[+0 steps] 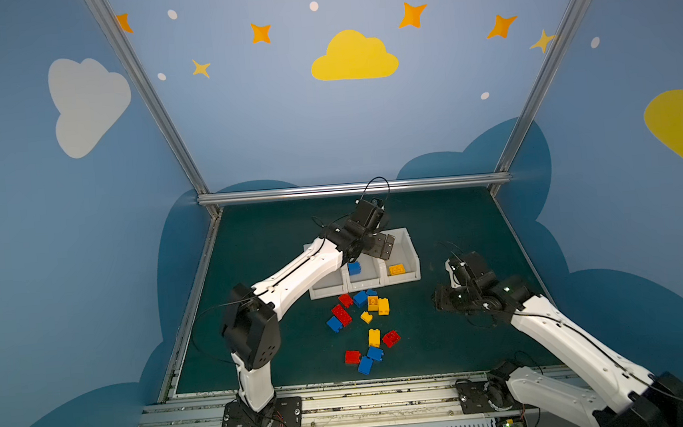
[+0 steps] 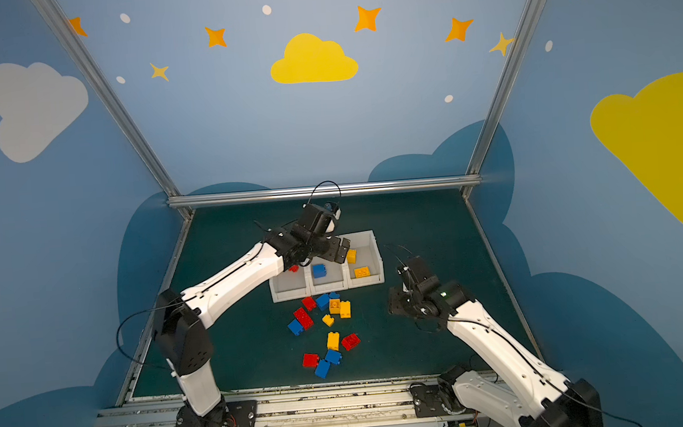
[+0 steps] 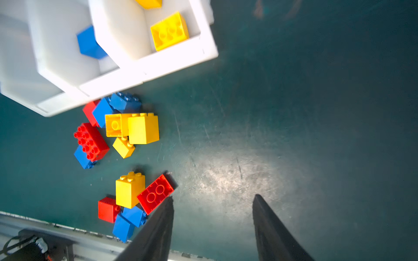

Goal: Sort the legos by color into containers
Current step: 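Carry the yellow brick with the left gripper into the far compartment and release, then retract the left arm while the right gripper moves over the pile, then lower the right gripper and grasp a yellow brick from the pile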

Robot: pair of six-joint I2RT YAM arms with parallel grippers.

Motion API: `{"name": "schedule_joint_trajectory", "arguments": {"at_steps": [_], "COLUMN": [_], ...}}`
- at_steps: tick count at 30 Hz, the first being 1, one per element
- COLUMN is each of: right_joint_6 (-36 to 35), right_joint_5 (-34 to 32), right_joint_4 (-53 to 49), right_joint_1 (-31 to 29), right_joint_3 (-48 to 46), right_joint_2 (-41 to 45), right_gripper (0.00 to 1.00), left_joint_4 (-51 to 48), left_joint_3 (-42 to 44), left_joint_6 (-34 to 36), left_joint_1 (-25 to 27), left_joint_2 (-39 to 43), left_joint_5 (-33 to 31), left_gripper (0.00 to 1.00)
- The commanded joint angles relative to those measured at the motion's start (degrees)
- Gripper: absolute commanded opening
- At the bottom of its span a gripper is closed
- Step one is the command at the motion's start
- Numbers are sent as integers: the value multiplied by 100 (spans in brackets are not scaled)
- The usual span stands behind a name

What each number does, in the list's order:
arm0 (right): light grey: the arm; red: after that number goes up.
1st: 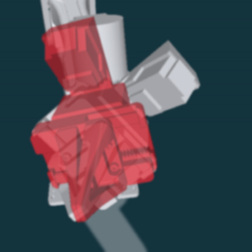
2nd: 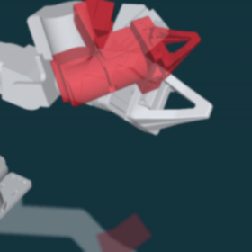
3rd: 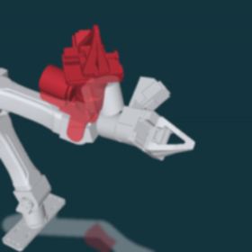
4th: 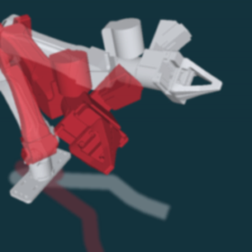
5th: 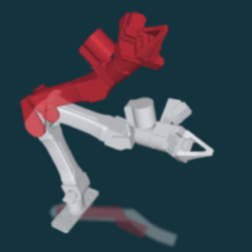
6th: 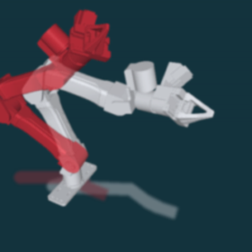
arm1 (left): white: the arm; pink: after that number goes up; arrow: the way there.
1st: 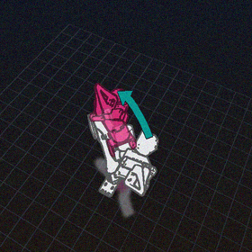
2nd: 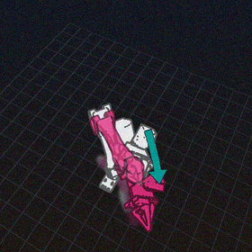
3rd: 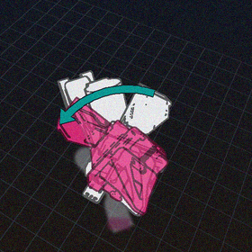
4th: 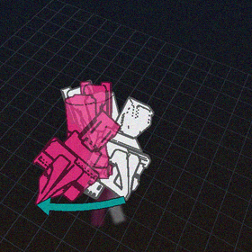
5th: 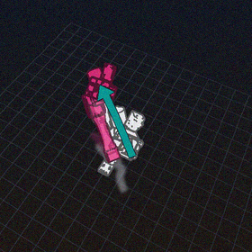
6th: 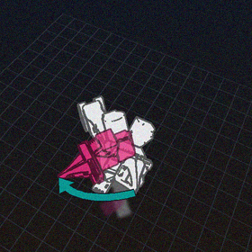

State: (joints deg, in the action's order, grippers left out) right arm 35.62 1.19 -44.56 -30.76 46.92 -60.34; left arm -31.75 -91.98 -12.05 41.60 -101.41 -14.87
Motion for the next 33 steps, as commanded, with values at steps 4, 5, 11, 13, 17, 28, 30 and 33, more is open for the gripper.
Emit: {"name": "schedule_joint_trajectory", "arguments": {"at_steps": [4, 5, 11, 13, 17, 28, 30, 33], "right_joint_6": [-2, -3, 27, -44, -224, -679, -832, -1143], "right_joint_5": [351, 368, 492, 609, 513, 436, 299, 190], "right_joint_4": [359, 368, -38, -355, -707, -1013, -1167, -1287], "right_joint_1": [-406, -491, -943, -1115, -1708, -2813, -2946, -3097], "right_joint_3": [519, 625, 1462, 1868, 2457, 3067, 3174, 3236], "right_joint_2": [-873, -1039, -2151, -2575, -3250, -4159, -4319, -4475], "right_gripper": [57, 57, 57, 57, 57, 57, 58, 59], "left_joint_4": [165, 259, 1004, 1031, 890, 872, 821, 798], "left_joint_3": [1496, 1766, 3591, 4023, 4592, 5239, 5260, 5304], "left_joint_6": [-385, -500, -823, -958, -1142, -1420, -1449, -1503], "left_joint_1": [-379, -468, -736, -790, -897, -979, -981, -990], "left_joint_2": [1297, 1568, 3174, 3631, 4398, 5263, 5263, 5282], "left_joint_5": [-57, 41, 65, -77, -313, -517, -540, -535], "left_gripper": [99, 99, 99, 99, 99, 99, 99, 99]}}
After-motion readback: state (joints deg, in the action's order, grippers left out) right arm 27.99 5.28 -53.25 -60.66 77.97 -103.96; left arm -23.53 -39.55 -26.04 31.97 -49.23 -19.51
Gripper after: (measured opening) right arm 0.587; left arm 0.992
